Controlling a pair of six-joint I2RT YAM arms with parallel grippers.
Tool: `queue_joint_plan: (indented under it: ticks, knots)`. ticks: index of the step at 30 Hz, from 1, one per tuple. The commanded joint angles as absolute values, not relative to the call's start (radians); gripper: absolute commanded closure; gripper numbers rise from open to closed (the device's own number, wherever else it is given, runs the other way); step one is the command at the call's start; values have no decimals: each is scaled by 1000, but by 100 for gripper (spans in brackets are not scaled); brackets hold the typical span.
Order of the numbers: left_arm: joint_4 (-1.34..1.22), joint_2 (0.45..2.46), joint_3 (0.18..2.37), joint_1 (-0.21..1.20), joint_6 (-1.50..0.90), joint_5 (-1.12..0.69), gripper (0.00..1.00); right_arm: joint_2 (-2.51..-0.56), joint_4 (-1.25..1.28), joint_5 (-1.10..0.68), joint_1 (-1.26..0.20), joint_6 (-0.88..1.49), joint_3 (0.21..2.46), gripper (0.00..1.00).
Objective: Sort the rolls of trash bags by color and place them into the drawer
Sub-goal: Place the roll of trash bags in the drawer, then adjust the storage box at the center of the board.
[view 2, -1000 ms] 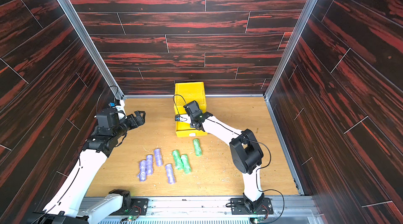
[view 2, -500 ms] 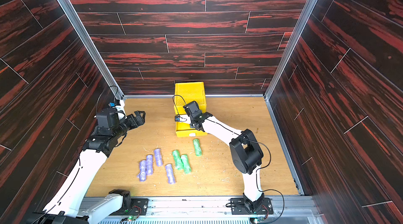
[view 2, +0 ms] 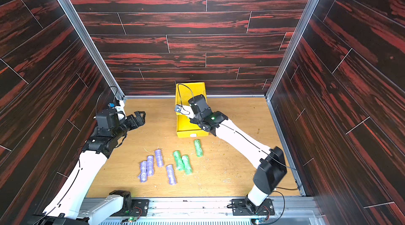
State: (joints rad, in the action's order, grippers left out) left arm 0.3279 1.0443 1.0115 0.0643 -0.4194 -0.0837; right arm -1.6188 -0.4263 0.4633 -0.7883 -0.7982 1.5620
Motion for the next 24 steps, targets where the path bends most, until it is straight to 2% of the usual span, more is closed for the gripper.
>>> queue_joint_plan:
  ticks: [1, 6, 15, 20, 24]
  knots:
    - [325, 1022, 999, 57, -403, -65, 3, -1546, -431, 457, -804, -644, 1537, 58]
    - [327, 1024, 995, 57, -399, -55, 3, -1441, -405, 470, -808, -414, 1523, 48]
    - [330, 1037, 994, 57, -395, -50, 3, -1328, -566, 541, -808, 55, 1526, 46]
    - [333, 1040, 994, 58, -396, -52, 3, -1179, -525, 445, -808, 166, 1343, 48]
    - [340, 1045, 998, 57, -397, -47, 3, -1161, -616, 372, -808, 225, 1291, 49]
